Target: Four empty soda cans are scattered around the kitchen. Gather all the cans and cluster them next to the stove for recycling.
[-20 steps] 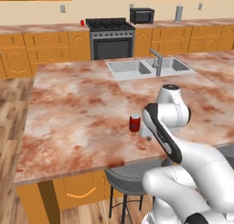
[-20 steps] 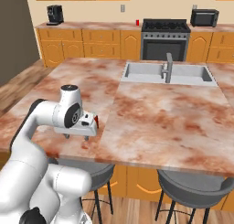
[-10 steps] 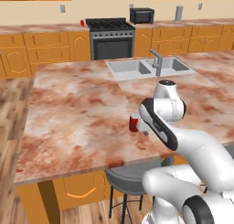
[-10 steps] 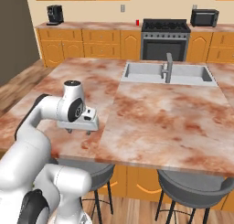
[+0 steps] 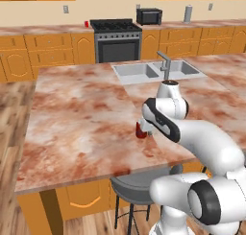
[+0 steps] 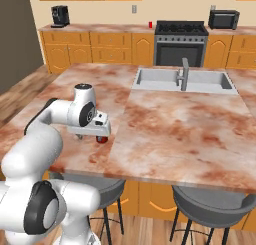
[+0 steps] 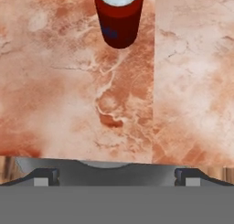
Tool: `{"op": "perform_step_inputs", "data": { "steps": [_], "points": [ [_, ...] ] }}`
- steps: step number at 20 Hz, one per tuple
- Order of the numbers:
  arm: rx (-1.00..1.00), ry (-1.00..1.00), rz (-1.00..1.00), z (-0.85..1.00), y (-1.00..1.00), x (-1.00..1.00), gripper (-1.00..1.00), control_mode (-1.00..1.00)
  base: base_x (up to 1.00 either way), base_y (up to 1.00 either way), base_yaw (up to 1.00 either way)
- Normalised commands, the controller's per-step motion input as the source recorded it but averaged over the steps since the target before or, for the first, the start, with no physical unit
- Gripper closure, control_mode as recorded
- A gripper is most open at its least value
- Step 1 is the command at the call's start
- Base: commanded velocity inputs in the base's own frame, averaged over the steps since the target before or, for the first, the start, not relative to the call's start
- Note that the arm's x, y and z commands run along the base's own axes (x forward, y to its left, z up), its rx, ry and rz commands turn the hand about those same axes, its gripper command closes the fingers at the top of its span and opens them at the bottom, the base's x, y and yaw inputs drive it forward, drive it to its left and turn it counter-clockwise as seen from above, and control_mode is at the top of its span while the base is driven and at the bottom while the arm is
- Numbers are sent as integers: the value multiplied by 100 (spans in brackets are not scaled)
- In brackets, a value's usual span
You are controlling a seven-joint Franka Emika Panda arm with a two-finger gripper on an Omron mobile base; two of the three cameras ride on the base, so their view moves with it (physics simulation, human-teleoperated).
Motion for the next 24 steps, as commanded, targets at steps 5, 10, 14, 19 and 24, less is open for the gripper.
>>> {"op": "perform_step_inputs", "data": {
  "steps": [5,10,14,19,24],
  "points": [
    [0,0,1,0,0,40,-100,-100,0,0,0],
    [0,3,3,-1,1,29,-100,-100,0,0,0],
    [0,7,3,-1,3,28,-100,-100,0,0,0],
    [0,10,3,-9,9,29,-100,-100,0,0,0],
    [0,6,4,-15,3,32,-100,-100,0,0,0]
  ]
}}
